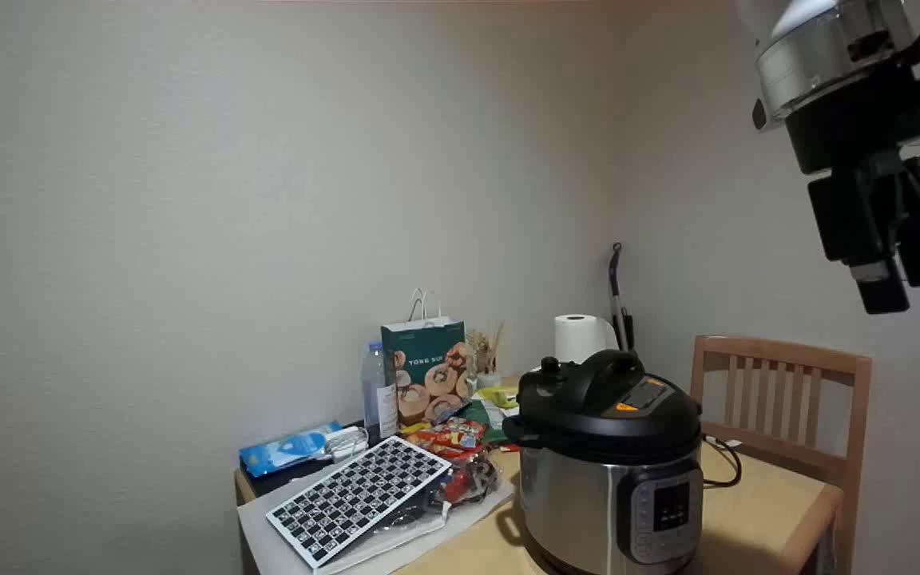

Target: Turn the lid of the cooker clockwise

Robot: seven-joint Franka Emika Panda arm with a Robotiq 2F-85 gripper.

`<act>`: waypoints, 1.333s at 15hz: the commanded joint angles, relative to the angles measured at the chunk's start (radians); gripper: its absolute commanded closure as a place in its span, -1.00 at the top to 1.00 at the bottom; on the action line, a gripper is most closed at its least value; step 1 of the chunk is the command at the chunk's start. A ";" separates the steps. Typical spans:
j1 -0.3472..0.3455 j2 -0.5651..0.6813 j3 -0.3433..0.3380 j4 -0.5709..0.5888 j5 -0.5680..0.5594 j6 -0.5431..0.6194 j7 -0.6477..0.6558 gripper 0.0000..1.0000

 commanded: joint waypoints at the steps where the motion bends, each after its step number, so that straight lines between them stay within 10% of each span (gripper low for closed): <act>1: 0.003 0.001 -0.002 0.002 -0.001 -0.001 0.002 1.00; 20: -0.044 0.232 -0.024 0.219 0.038 -0.002 0.096 1.00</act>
